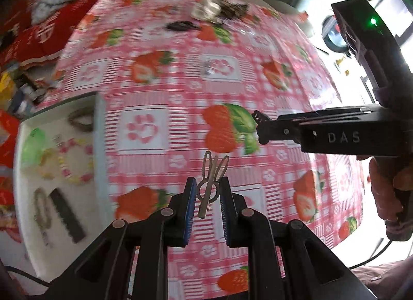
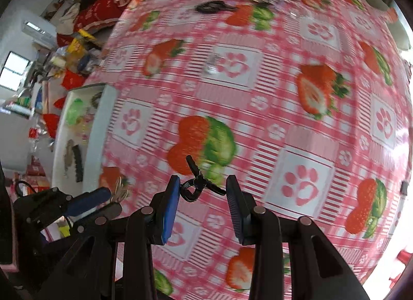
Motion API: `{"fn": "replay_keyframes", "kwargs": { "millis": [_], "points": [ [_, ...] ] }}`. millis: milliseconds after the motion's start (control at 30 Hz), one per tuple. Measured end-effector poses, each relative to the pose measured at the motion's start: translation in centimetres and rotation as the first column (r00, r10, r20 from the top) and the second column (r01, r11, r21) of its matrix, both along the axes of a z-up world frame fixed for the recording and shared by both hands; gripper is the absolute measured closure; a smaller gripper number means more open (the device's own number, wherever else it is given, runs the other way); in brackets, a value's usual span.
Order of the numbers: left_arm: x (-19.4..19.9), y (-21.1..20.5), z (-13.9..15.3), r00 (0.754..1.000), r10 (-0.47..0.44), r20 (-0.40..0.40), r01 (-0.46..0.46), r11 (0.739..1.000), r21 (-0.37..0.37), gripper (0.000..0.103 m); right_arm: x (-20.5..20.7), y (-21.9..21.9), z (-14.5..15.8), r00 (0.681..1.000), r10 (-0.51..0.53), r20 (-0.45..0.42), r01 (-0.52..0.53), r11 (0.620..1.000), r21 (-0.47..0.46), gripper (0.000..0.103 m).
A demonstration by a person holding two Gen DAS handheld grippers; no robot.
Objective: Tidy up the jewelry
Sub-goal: 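Carry the silver clip with the left tool while the right tool carries the claw clip to the tray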
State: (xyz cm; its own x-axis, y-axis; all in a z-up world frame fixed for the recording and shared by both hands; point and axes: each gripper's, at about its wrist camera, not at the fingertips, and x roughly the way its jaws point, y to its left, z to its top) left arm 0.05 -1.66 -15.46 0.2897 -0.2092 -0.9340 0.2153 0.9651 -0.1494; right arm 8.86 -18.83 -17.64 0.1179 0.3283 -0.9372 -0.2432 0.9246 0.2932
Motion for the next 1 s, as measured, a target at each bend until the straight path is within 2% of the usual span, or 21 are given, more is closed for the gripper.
{"fn": "replay_keyframes", "kwargs": {
  "millis": [200, 433, 567, 733, 1000],
  "points": [
    [-1.7, 5.2, 1.5, 0.991, 0.131, 0.019, -0.131, 0.991, 0.013, 0.079, -0.4, 5.8, 1.2, 0.993, 0.114, 0.014, -0.115, 0.993, 0.030, 0.063],
    [-4.4, 11.8, 2.1, 0.958, 0.286, 0.026, -0.287, 0.957, 0.053, 0.079, -2.0, 13.4, 1.6, 0.964, 0.265, 0.024, -0.266, 0.962, 0.058, 0.063],
    [-5.9, 15.2, 0.9, 0.930, 0.369, 0.006, -0.368, 0.927, 0.071, 0.079, -3.4, 17.4, 1.5, 0.934, 0.356, 0.025, -0.357, 0.932, 0.062, 0.063],
    [-7.0, 18.0, -1.4, 0.902, 0.431, -0.031, -0.427, 0.900, 0.091, 0.079, -4.9, 21.8, 0.5, 0.886, 0.463, 0.022, -0.463, 0.886, 0.037, 0.063],
    [-7.0, 19.3, -4.2, 0.870, 0.490, -0.053, -0.482, 0.869, 0.114, 0.079, -5.1, 25.6, -1.7, 0.843, 0.538, 0.007, -0.537, 0.842, -0.046, 0.063]
  ]
}}
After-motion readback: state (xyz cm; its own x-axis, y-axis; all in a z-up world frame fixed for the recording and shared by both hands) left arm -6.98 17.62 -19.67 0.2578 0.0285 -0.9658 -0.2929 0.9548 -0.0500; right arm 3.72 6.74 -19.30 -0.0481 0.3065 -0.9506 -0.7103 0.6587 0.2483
